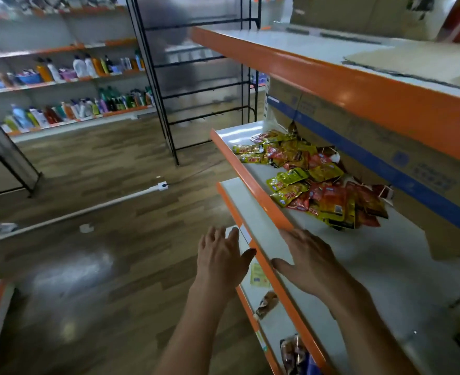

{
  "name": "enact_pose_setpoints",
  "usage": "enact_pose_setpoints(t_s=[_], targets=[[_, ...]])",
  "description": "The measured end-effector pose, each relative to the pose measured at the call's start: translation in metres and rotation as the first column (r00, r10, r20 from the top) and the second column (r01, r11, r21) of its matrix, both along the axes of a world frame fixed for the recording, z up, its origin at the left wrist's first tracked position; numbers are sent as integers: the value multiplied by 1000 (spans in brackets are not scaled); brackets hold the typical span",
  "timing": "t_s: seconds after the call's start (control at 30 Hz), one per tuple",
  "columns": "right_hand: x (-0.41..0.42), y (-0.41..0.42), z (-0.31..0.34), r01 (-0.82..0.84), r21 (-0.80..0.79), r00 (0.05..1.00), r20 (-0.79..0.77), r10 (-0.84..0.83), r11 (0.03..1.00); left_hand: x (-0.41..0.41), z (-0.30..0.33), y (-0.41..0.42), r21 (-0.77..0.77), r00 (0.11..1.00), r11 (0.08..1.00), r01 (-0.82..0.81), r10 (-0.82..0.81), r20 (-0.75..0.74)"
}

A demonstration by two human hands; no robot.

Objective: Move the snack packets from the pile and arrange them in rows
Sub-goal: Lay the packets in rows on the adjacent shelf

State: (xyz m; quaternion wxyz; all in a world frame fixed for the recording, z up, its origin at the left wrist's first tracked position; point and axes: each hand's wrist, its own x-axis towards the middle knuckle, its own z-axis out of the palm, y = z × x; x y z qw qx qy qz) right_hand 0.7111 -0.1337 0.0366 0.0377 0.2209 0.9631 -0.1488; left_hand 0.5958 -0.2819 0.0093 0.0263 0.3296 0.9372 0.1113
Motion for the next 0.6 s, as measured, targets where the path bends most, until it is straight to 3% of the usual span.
enact_pose_setpoints(t_s=[0.23, 0.37, 0.5, 0.6], targets=[[-48, 43, -18, 183, -71, 983, -6, -184, 981, -63, -21, 58, -16, 990, 991, 131, -130, 63], [-81, 58, -29, 312, -147, 938, -111, -330, 938, -108, -32, 90, -23, 970, 974, 225, -222, 102], [-126, 72, -41, 553, -185, 802, -144, -579, 812, -161, -37, 129, 64, 939, 944, 324, -329, 94], [-156, 83, -49, 691, -211, 662, -201, -722, 691, -195, -33, 159, 25, 905, 912, 410, -410, 113]])
